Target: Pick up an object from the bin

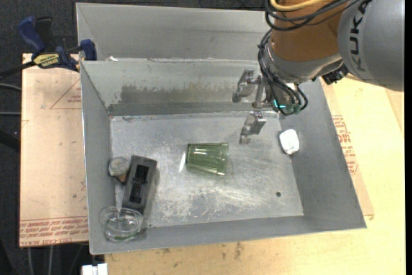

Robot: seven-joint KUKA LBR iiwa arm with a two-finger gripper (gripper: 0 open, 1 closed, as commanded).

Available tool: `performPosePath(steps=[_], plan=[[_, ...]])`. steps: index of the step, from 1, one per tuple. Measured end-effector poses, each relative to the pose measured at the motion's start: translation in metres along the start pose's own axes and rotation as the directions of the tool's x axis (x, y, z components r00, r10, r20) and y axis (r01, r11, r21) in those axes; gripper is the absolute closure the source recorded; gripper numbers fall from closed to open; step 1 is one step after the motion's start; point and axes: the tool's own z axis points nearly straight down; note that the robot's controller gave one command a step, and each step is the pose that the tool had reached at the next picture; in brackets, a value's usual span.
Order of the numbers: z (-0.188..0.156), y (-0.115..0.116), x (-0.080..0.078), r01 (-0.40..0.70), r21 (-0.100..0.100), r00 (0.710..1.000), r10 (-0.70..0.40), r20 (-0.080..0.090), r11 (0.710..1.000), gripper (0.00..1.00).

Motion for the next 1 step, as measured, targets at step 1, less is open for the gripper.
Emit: performPosePath(steps=[1], plan=[[-0.0047,0.0000,-0.0013,0.000,0.000,1.000,0.000,0.008,1.000,0.00]])
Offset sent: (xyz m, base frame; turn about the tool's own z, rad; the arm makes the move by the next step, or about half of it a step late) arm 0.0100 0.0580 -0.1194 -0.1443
